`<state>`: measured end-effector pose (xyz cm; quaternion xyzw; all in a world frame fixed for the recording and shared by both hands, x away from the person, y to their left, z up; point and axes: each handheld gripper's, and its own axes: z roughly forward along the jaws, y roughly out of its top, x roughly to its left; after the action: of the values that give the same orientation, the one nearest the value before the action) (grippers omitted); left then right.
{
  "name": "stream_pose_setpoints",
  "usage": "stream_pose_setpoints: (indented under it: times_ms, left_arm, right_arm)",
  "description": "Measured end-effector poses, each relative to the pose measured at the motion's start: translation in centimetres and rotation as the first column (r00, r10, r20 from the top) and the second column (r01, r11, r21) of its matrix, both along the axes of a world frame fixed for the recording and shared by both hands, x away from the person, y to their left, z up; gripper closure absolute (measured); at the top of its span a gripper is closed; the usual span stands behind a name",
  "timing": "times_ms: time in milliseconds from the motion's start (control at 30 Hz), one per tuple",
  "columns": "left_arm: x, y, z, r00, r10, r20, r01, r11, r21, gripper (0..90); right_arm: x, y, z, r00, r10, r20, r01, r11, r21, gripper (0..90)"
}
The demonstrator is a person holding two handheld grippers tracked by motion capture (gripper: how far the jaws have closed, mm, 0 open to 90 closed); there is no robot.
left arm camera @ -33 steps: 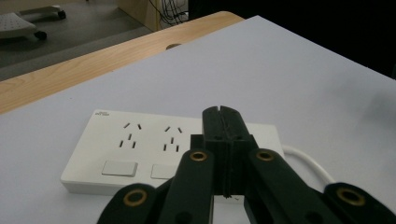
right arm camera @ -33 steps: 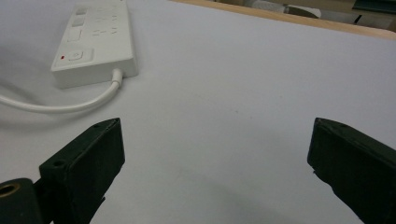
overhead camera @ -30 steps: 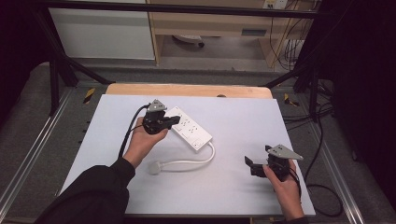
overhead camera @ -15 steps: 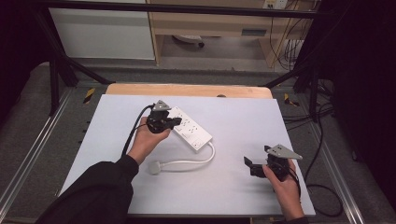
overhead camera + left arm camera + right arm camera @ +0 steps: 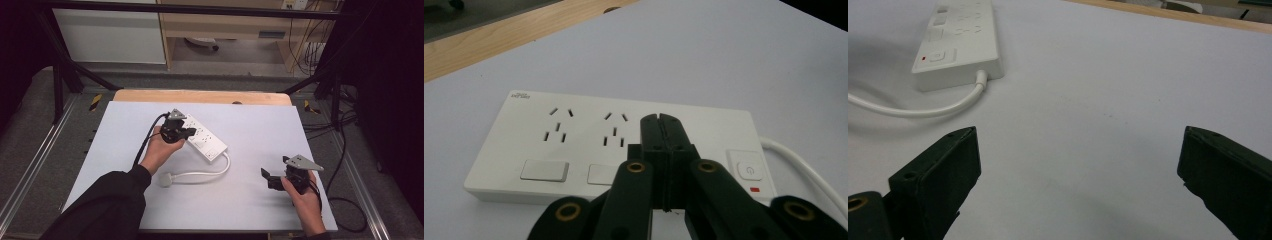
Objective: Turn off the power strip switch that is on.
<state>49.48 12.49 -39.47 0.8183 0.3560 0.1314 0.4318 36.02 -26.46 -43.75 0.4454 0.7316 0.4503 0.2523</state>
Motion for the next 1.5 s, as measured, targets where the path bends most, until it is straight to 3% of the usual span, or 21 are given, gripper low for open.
stream_pose_setpoints:
  times_ms: [1500]
  left_arm:
    - [0.6, -1.4, -2.5, 0.9987, -0.017, -0.047, 0.021, 0.9971, 0.073, 90.0]
  right_arm:
    - [0.0, 0.0, 0.0, 1.0000, 0.001, 0.006, -0.001, 1.0000, 0.000, 4.3]
